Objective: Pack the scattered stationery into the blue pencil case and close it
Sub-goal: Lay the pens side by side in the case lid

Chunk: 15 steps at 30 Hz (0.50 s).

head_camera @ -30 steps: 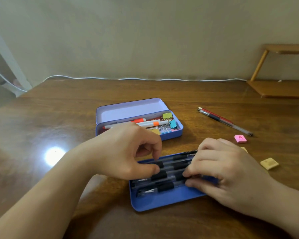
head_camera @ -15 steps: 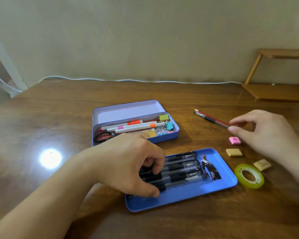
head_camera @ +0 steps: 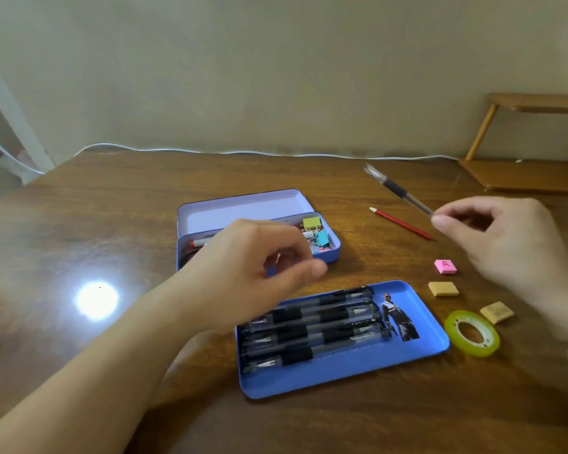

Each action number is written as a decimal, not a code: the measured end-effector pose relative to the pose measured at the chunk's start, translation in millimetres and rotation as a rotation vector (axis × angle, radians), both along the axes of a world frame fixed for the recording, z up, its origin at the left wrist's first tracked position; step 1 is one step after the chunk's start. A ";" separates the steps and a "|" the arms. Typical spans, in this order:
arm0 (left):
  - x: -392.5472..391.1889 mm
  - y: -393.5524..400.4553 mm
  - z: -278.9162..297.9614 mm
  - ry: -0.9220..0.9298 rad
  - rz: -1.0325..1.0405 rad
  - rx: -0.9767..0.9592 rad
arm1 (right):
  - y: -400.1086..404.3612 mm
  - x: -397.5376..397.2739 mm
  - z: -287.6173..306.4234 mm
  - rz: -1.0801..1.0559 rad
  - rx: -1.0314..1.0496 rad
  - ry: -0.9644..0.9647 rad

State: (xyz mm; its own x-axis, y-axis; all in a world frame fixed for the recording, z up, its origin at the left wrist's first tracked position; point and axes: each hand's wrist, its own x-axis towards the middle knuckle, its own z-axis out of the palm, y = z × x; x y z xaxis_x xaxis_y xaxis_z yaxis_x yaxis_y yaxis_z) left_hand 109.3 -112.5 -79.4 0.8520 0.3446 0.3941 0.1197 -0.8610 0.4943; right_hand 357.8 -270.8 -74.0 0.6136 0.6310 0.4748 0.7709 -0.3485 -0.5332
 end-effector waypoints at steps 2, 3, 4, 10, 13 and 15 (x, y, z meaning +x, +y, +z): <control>4.0 -6.4 -0.1 -0.106 0.027 -0.087 | -2.5 -34.1 7.1 0.241 0.164 0.109; 5.7 -10.5 0.2 -0.135 0.013 -0.124 | -3.0 -51.9 7.2 0.365 0.201 0.149; 6.8 -15.1 0.4 -0.161 -0.022 -0.162 | -3.0 -66.8 5.7 0.466 0.206 0.170; 10.1 -39.8 6.9 -0.249 -0.196 -0.240 | -7.9 -86.6 -3.2 0.730 0.190 -0.039; 5.5 -34.0 11.1 -0.166 -0.157 -0.031 | -12.9 -78.2 2.3 0.680 0.465 0.173; 2.5 -30.1 12.9 -0.014 -0.150 0.172 | -16.5 -75.2 5.4 0.713 0.458 0.082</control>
State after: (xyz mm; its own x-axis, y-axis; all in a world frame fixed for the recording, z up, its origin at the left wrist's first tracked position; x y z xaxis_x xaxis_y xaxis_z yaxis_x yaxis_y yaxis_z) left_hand 111.8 -142.6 -66.5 0.8827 0.1410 0.4484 -0.0223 -0.9404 0.3394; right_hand 282.5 -287.3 -68.6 0.1860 0.6359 0.7490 0.6768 0.4697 -0.5669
